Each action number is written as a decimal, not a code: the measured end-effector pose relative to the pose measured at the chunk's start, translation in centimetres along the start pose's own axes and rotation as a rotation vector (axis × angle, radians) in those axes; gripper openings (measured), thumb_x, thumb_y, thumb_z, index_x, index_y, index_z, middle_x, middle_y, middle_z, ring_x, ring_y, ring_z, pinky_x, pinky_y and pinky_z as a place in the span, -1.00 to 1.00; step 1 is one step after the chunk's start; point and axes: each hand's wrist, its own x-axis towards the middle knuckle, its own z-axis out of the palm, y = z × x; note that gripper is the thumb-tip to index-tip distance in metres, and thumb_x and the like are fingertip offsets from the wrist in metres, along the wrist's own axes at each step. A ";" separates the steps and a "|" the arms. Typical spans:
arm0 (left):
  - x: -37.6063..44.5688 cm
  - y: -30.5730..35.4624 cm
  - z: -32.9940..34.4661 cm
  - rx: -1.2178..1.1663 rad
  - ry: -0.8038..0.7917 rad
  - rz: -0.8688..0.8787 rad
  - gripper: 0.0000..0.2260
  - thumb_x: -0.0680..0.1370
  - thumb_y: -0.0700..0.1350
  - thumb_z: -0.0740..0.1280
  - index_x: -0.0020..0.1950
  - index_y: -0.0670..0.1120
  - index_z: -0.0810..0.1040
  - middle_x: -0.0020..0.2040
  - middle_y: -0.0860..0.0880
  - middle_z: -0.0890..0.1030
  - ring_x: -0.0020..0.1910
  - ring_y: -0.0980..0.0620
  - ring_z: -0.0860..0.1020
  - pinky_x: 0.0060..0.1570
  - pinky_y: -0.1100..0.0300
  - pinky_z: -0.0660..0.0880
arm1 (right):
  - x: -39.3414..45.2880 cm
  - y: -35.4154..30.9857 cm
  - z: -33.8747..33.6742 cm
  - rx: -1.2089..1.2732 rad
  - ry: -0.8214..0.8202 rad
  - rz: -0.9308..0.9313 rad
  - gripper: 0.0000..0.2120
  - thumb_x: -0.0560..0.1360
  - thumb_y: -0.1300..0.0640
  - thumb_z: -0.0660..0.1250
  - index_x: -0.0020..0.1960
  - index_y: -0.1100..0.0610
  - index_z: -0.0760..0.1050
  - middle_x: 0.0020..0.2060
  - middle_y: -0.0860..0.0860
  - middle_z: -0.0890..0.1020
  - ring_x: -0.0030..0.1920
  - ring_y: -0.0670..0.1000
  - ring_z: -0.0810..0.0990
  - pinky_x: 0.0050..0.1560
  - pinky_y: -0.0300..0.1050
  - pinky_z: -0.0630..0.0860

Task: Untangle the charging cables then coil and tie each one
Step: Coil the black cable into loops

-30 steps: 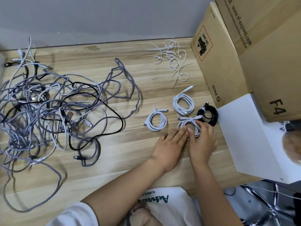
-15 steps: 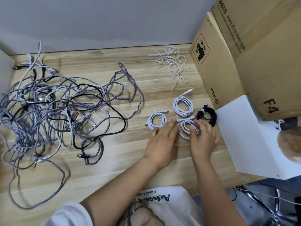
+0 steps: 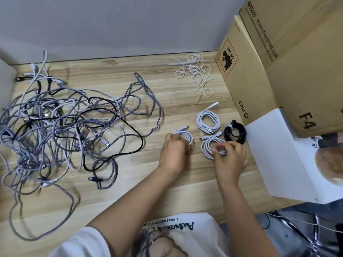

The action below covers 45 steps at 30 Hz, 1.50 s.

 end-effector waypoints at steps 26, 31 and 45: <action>-3.6 1.0 0.6 0.076 -0.185 0.151 -0.26 0.40 0.27 -0.18 0.53 -0.02 0.07 0.55 -0.08 0.00 0.49 -0.05 0.01 0.35 -0.02 0.01 | 0.2 -3.1 -1.4 0.140 0.150 -0.198 -0.70 0.40 -0.01 0.22 -0.01 0.09 0.62 0.14 0.04 0.57 0.20 -0.05 0.37 0.28 -0.09 0.08; -5.1 -1.4 -3.0 -0.034 -0.051 0.011 -0.31 0.42 0.28 -0.13 0.51 0.03 0.13 0.53 0.02 0.07 0.46 0.04 0.05 0.34 0.07 0.02 | -1.5 -6.9 -0.5 0.409 -0.010 -0.327 -0.74 0.43 0.08 0.20 0.00 0.14 0.60 0.03 -0.04 0.54 0.10 0.02 0.51 0.13 0.16 0.45; -12.5 -13.0 -5.4 0.098 0.349 -0.399 -0.85 0.46 -0.08 0.28 -0.03 0.03 0.60 -0.02 0.03 0.57 0.01 -0.05 0.43 -0.08 0.01 0.39 | -6.3 -17.4 8.6 0.175 -0.744 -0.595 -0.77 0.45 0.36 0.25 0.06 0.19 0.55 0.03 0.10 0.57 0.08 0.11 0.53 0.12 -0.02 0.46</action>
